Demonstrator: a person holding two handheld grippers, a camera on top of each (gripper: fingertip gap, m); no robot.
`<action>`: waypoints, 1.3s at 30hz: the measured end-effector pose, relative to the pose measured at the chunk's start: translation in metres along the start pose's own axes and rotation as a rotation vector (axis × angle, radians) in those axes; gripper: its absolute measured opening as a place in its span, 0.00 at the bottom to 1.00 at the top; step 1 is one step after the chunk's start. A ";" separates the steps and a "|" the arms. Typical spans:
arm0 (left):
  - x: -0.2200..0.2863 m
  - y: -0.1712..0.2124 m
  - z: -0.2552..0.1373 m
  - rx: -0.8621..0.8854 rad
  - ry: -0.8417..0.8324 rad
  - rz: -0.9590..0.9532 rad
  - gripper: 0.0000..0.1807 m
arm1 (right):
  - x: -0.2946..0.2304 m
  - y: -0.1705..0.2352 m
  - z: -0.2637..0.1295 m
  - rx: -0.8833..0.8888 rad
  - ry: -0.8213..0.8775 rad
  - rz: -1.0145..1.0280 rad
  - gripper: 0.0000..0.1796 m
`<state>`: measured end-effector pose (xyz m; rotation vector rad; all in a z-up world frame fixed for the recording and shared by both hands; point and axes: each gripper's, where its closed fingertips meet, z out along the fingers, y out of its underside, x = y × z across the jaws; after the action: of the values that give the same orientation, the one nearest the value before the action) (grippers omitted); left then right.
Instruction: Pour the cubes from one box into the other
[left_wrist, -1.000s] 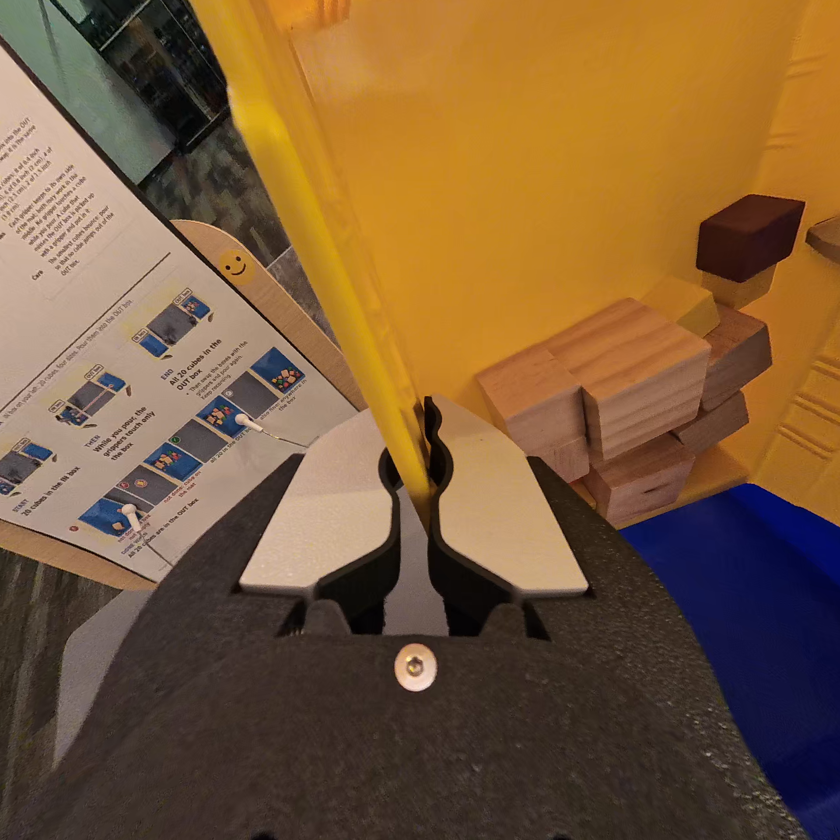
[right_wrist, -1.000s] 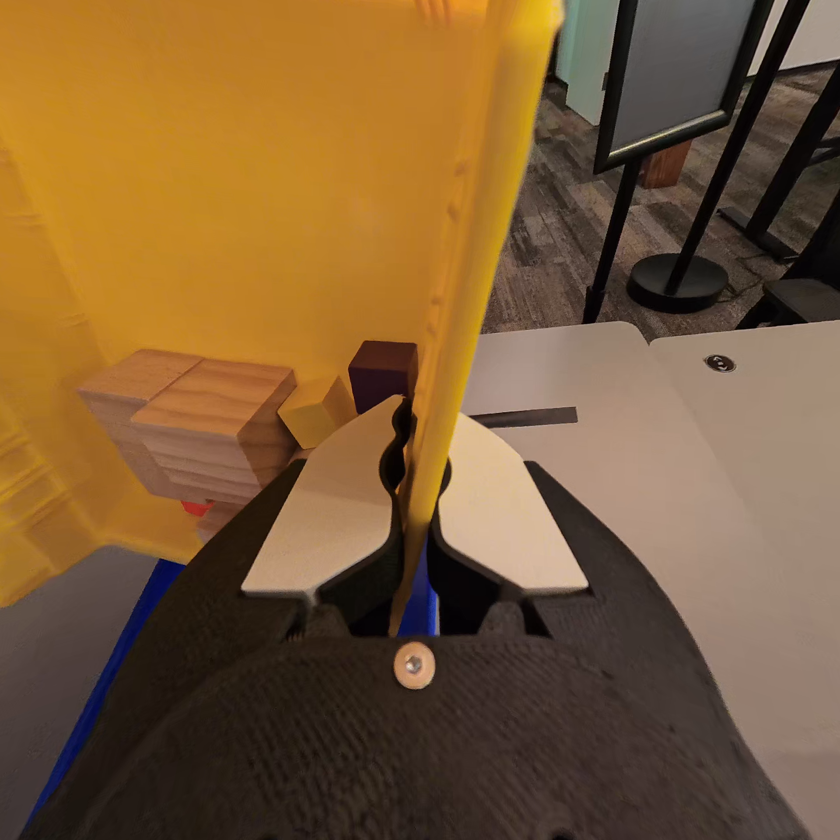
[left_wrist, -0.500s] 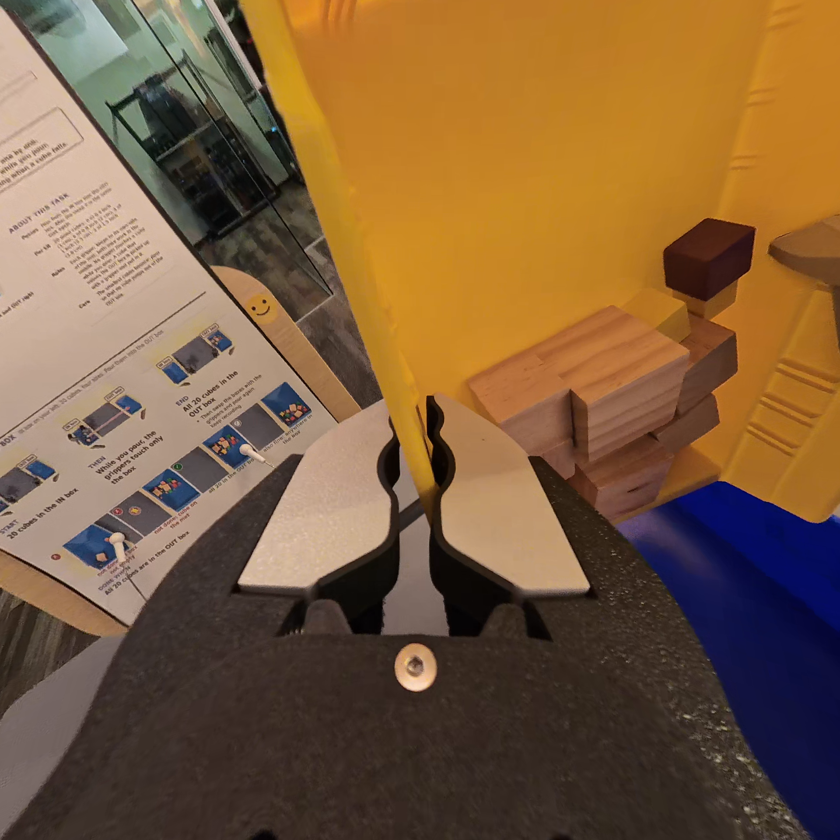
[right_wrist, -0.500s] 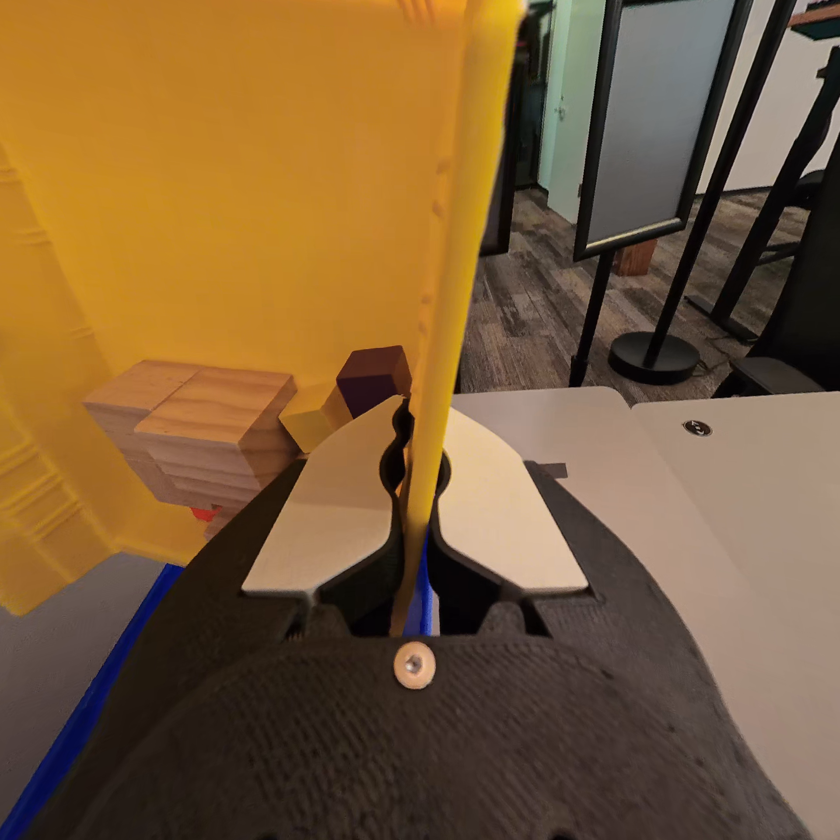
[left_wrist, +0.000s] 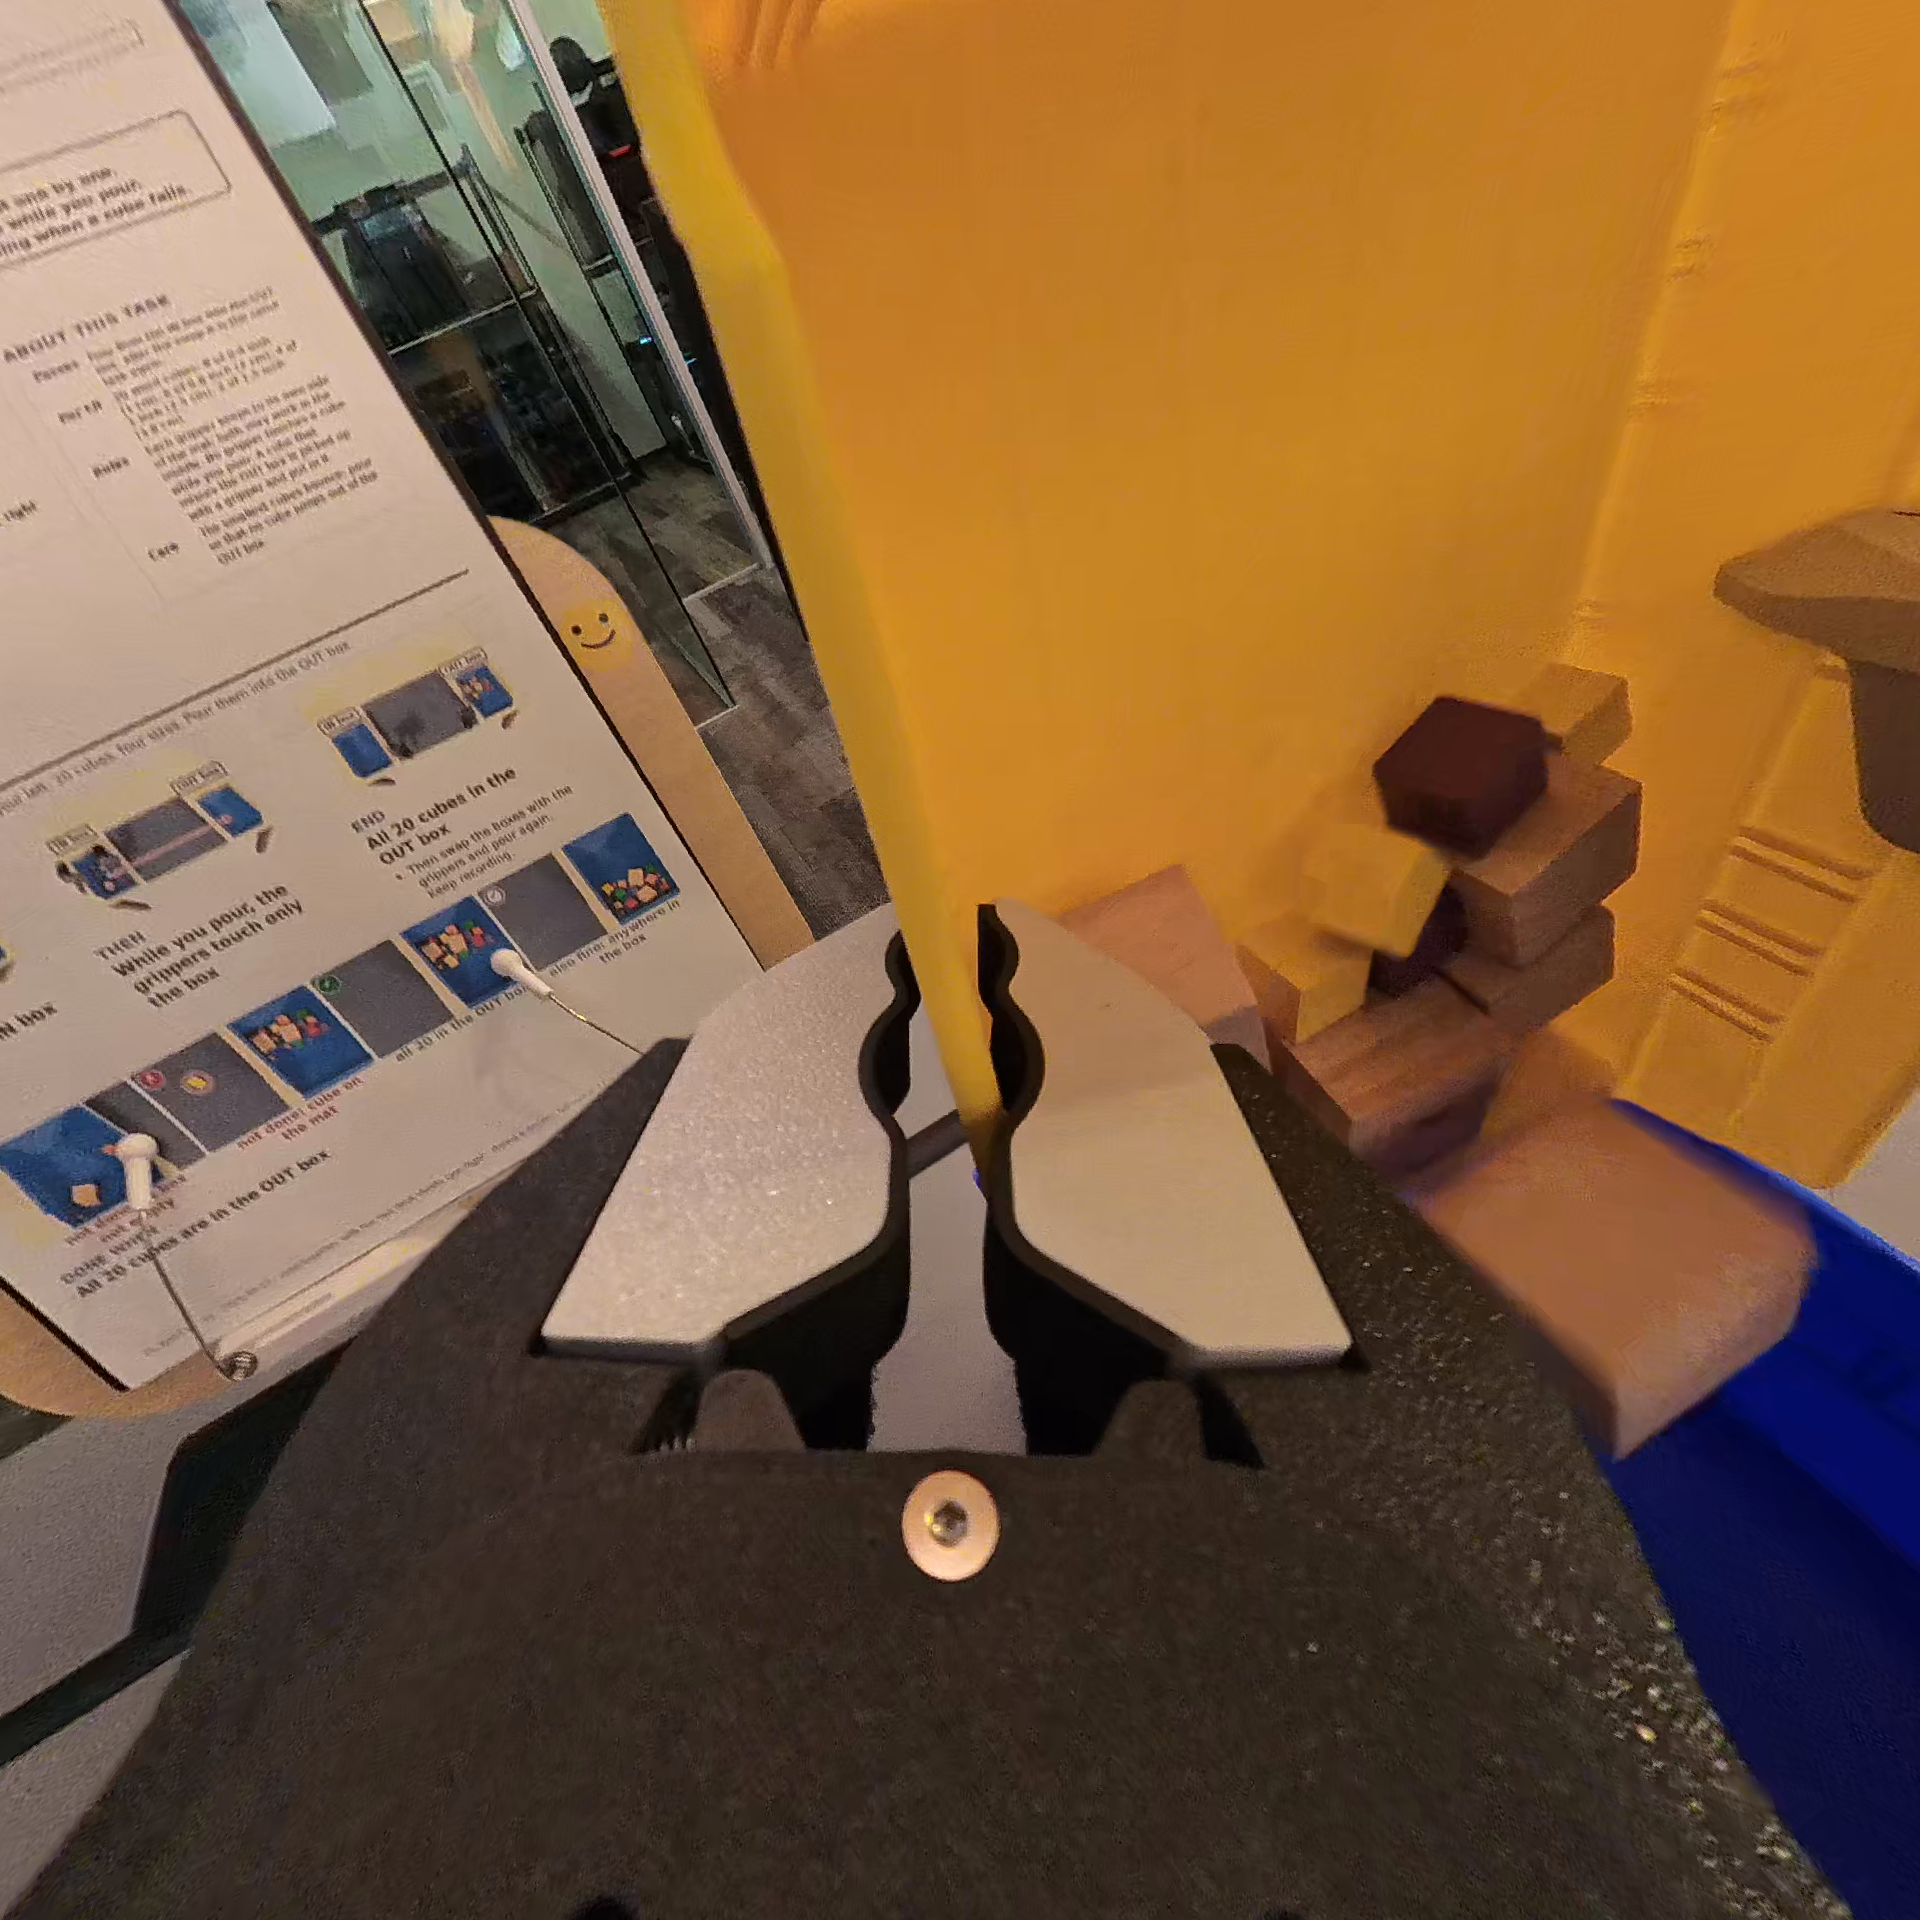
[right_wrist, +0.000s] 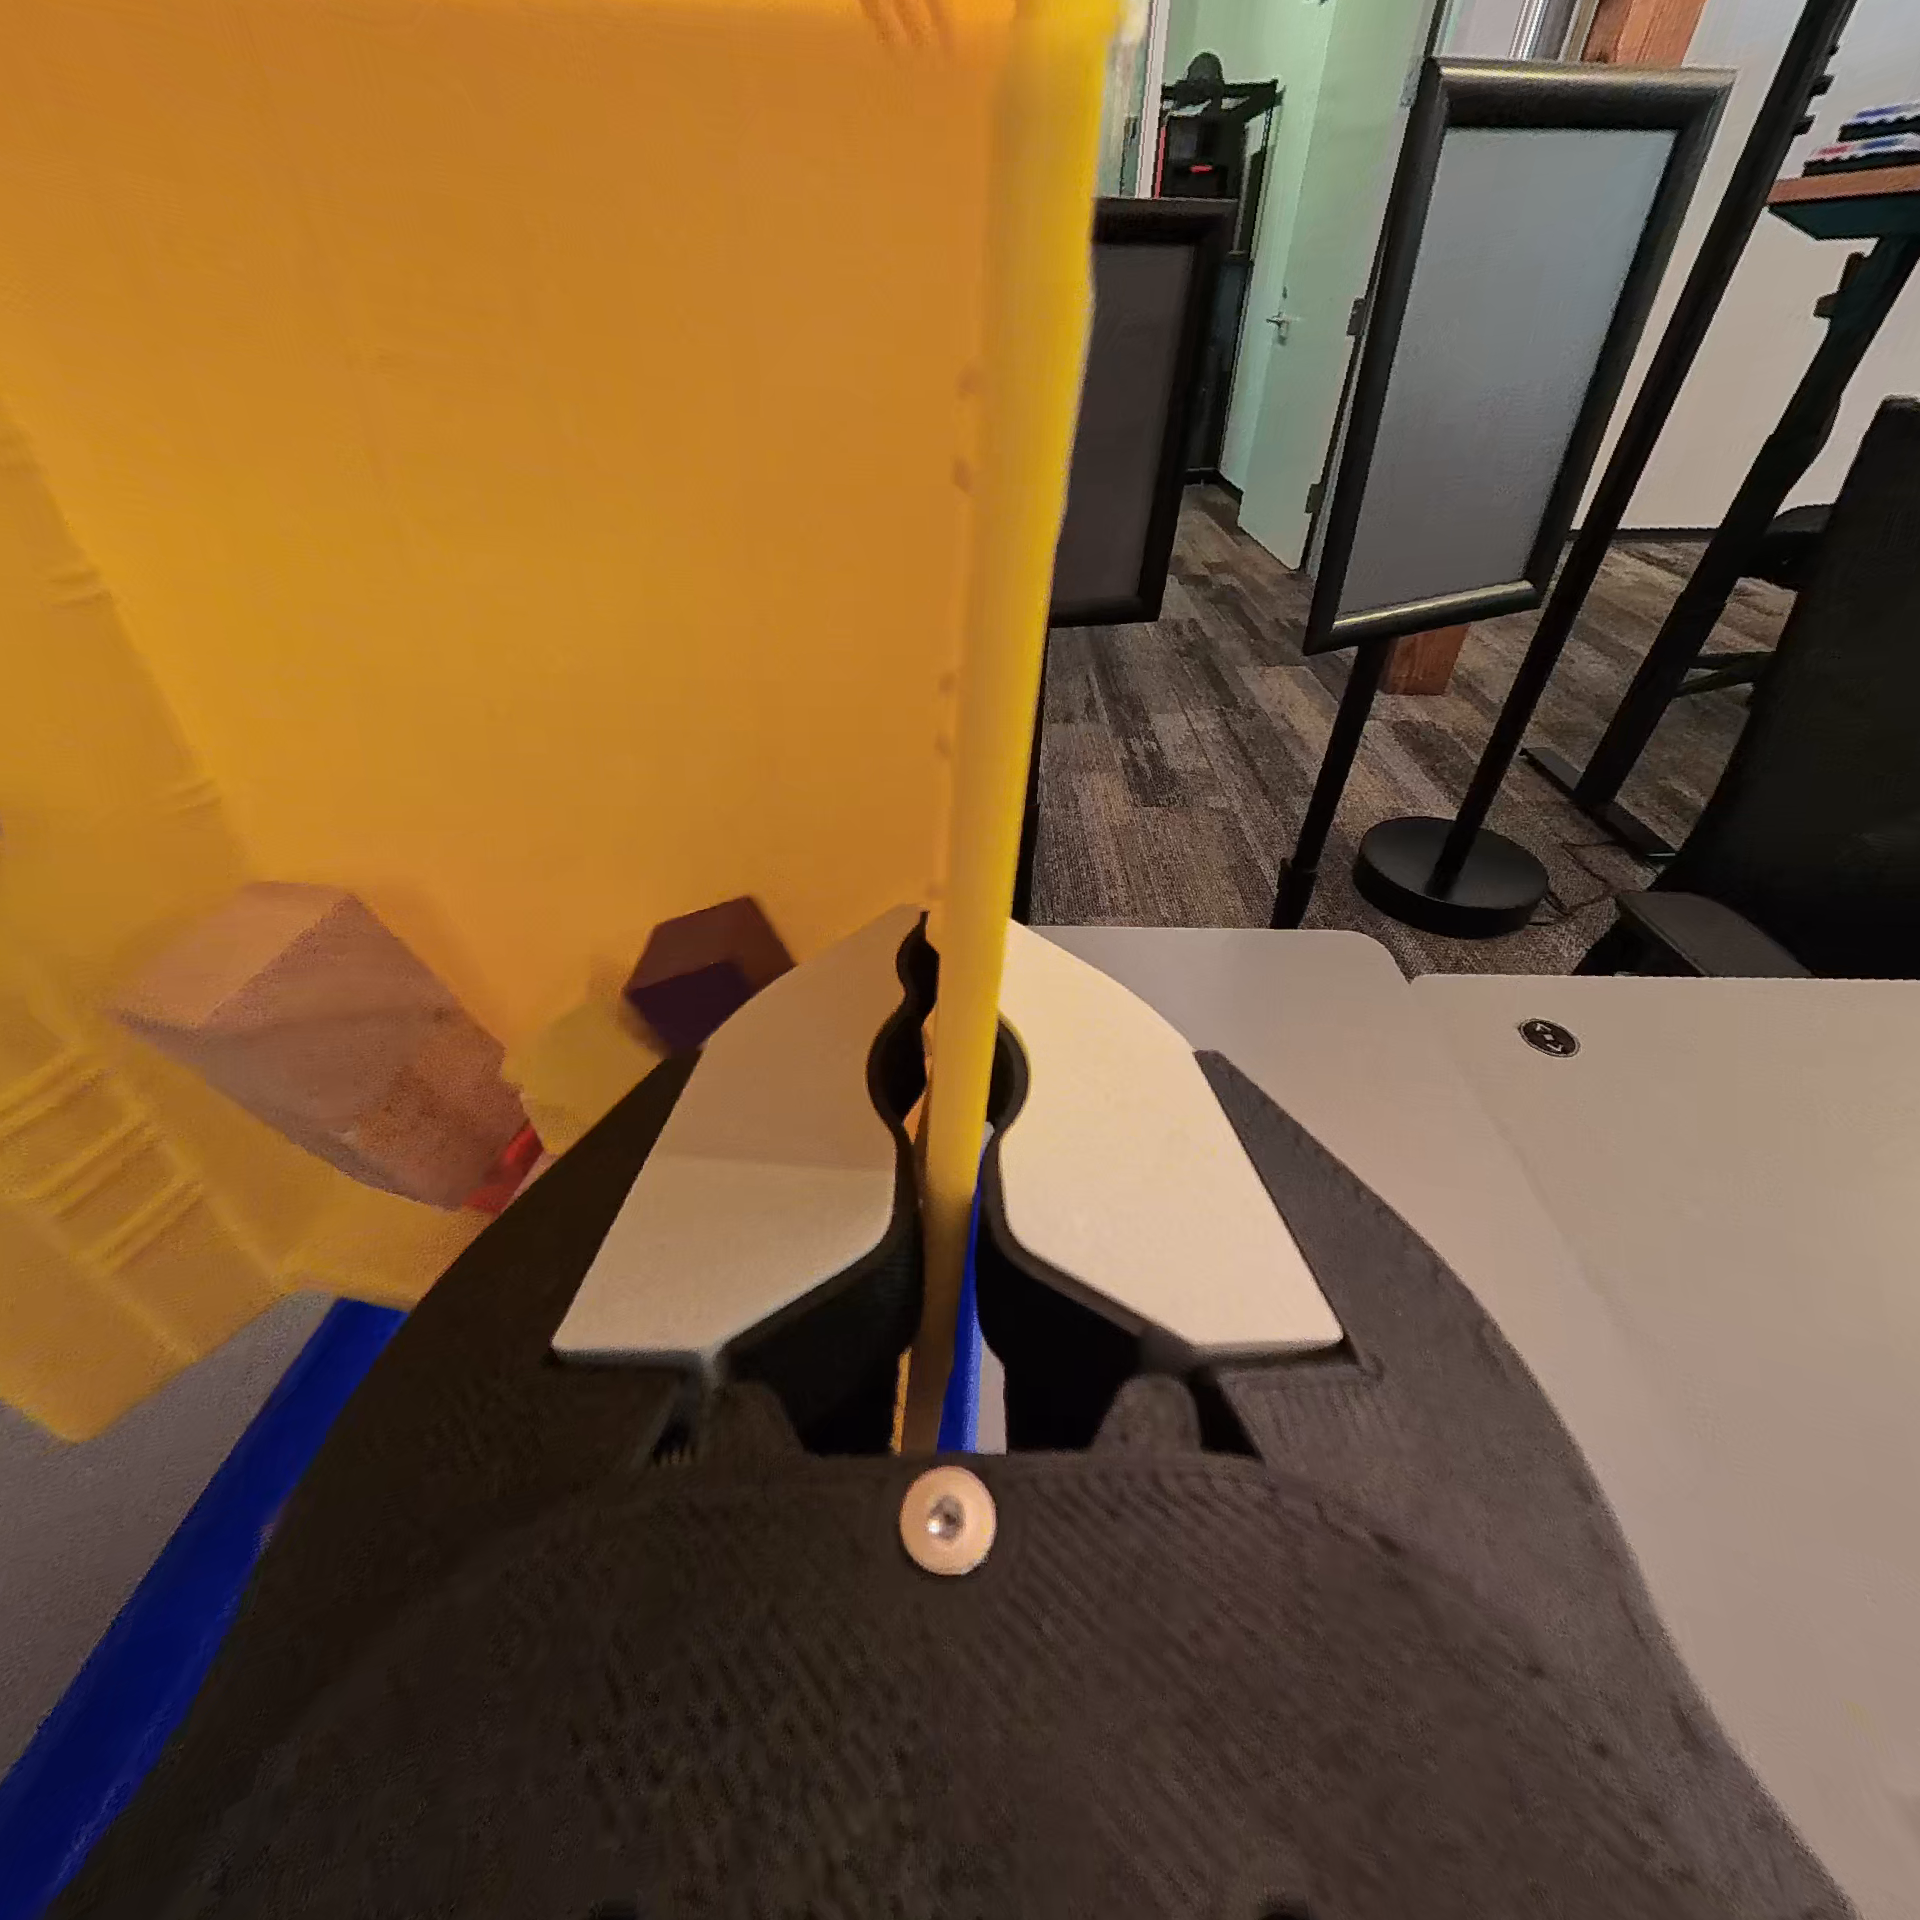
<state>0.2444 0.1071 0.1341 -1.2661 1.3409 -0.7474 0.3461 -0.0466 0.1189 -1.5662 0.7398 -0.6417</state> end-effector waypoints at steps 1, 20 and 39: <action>0.000 0.002 0.001 0.003 0.002 -0.007 0.06 | 0.000 0.000 0.001 -0.002 0.000 -0.007 0.02; 0.007 -0.003 0.003 0.117 0.072 -0.004 0.08 | 0.006 -0.010 -0.004 0.094 0.045 -0.057 0.02; 0.002 -0.010 -0.007 0.197 0.079 -0.004 0.08 | -0.001 -0.027 -0.017 0.173 0.069 -0.106 0.02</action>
<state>0.2405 0.1015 0.1448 -1.0930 1.2938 -0.9177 0.3353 -0.0543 0.1481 -1.4370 0.6375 -0.8195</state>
